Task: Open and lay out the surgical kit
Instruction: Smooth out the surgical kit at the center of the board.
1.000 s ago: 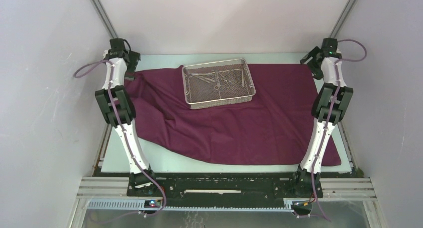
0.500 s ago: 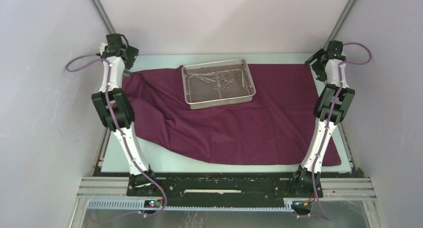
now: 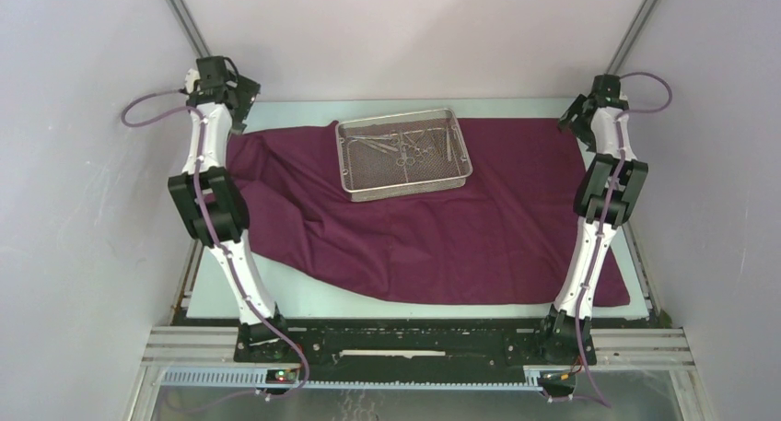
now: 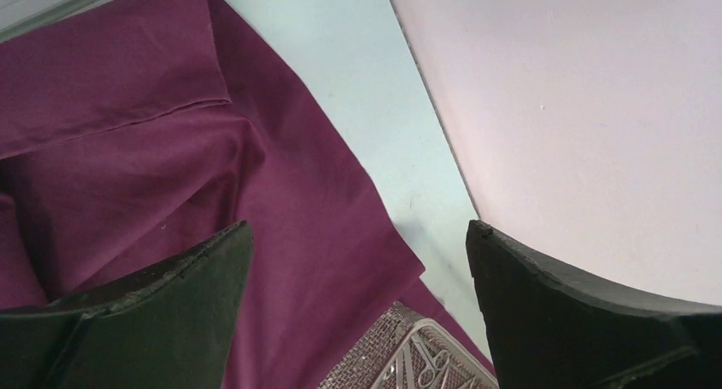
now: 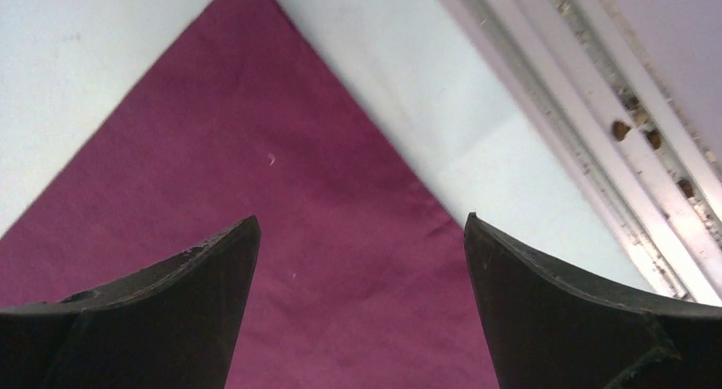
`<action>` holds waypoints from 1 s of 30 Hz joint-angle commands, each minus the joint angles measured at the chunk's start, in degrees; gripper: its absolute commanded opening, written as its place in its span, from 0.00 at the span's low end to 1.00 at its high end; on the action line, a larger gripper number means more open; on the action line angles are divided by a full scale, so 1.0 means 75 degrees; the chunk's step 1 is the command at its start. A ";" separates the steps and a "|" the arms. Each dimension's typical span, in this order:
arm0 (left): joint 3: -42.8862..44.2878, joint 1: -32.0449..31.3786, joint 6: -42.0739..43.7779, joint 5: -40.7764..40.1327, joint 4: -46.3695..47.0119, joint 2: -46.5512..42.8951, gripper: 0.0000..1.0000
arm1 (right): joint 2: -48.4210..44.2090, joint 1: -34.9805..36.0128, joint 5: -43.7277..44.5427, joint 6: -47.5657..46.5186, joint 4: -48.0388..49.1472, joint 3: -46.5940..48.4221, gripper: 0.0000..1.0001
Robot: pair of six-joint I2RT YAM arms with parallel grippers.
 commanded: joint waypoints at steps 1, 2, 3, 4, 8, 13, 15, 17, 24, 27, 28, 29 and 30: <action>-0.0172 -0.0142 0.0284 0.0257 0.0242 -0.0647 1.00 | -0.0082 0.0192 -0.0452 -0.0253 -0.0454 0.0202 0.99; -0.0224 -0.0158 0.0305 0.0276 0.0246 -0.0700 1.00 | -0.0153 0.0294 -0.0531 -0.0246 -0.0434 0.0082 0.99; -0.0320 -0.0189 0.0339 0.0258 0.0243 -0.0777 1.00 | -0.0270 0.0429 -0.0554 -0.0289 -0.0370 -0.0021 0.99; -0.0470 -0.0208 0.0352 0.0203 0.0234 -0.0879 1.00 | -0.0379 0.0567 -0.0434 -0.0321 -0.0325 -0.0168 0.99; -0.1695 -0.0189 0.0217 0.0079 0.0345 -0.1526 1.00 | -0.0756 0.1079 -0.0244 -0.0151 -0.0451 -0.0204 0.99; -0.3345 -0.0186 0.0202 -0.0423 0.0187 -0.2520 1.00 | -0.1367 0.1546 -0.0405 0.0214 -0.0394 -0.0511 0.99; -0.3994 -0.0173 0.0077 -0.0511 0.0225 -0.2994 1.00 | -0.1476 0.1722 -0.0403 0.0336 -0.0544 -0.0438 0.99; -0.4395 -0.0131 -0.0107 -0.0725 -0.0173 -0.3266 1.00 | -0.1601 0.1900 -0.0460 0.0449 -0.0682 -0.0391 0.99; -0.6298 0.0226 -0.0679 -0.1128 -0.0336 -0.4190 0.90 | -0.2099 0.2668 -0.0814 0.0718 -0.0743 -0.0499 0.99; -0.6794 0.0432 -0.0332 -0.1288 -0.0260 -0.4267 0.88 | -0.2238 0.2898 -0.1133 0.0766 -0.0750 -0.0500 0.99; -0.6973 0.0538 -0.0270 -0.1298 -0.0232 -0.4280 0.86 | -0.2279 0.2954 -0.1168 0.0769 -0.0770 -0.0509 0.99; -0.7126 0.0691 -0.0197 -0.1279 -0.0163 -0.4280 0.85 | -0.2341 0.3002 -0.1204 0.0777 -0.0798 -0.0537 0.99; -0.7269 0.0803 -0.0184 -0.1281 -0.0146 -0.4267 0.83 | -0.2409 0.3039 -0.1239 0.0777 -0.0797 -0.0600 0.99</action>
